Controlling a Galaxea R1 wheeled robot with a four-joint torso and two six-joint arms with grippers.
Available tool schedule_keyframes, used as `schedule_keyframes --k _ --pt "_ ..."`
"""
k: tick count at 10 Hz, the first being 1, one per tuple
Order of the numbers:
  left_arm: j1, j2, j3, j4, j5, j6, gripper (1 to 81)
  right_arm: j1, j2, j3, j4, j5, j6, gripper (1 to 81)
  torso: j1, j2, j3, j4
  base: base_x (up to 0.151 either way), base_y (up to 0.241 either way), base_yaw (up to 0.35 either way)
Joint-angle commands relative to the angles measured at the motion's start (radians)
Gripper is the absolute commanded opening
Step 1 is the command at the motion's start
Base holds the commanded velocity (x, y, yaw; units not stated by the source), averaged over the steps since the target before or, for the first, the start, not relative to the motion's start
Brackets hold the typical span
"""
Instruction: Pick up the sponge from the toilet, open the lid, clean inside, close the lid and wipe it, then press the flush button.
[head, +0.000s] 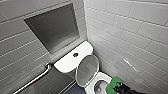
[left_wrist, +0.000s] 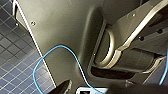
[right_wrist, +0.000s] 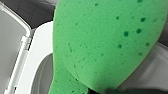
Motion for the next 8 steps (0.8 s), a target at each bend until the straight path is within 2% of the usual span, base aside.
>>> schedule_keyframes --k 1,2,3,5,8 --pt "0.024 -0.007 0.002 0.004 0.082 0.005 81.1 0.0 -0.187 0.3 -0.043 0.14 0.012 1.0 0.0 0.0 0.0 0.0 0.0 0.0 0.0" --pt "0.022 -0.004 0.002 0.004 0.082 0.006 81.1 -0.023 -0.215 0.366 -0.054 0.179 0.021 1.0 0.0 0.0 0.0 0.0 0.0 0.0 0.0" --pt "0.022 -0.001 0.002 0.004 0.082 0.008 81.1 -0.059 -0.239 0.435 -0.118 0.238 0.072 1.0 0.0 0.0 0.0 0.0 0.0 0.0 0.0" --pt "0.022 -0.001 0.003 0.004 0.082 0.008 81.1 -0.143 -0.248 0.471 -0.243 0.269 0.188 1.0 0.0 0.0 0.0 0.0 0.0 0.0 0.0" --pt "0.022 -0.001 0.006 0.004 0.082 0.008 81.1 -0.272 -0.242 0.482 -0.347 0.343 0.28 1.0 0.0 0.0 0.0 0.0 0.0 0.0 0.0"
